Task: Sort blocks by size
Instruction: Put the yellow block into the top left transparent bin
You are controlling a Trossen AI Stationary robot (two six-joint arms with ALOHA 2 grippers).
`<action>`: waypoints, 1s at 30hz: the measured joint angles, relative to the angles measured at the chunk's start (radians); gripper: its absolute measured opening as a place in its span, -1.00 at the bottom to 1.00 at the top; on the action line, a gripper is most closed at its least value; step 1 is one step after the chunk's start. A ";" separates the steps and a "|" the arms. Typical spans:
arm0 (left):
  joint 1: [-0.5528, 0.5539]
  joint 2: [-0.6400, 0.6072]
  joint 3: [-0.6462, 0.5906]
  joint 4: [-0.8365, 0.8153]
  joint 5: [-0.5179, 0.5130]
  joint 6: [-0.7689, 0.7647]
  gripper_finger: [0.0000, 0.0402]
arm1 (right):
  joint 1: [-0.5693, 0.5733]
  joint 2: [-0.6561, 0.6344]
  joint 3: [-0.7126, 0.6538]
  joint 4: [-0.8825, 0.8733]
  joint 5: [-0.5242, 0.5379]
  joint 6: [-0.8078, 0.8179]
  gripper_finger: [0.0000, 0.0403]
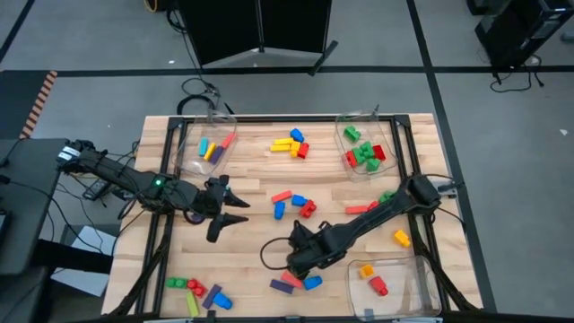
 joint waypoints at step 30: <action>0.237 0.230 -0.001 0.524 -0.357 -0.097 0.01 | -0.498 -0.620 -0.514 0.797 -0.241 -0.737 -0.66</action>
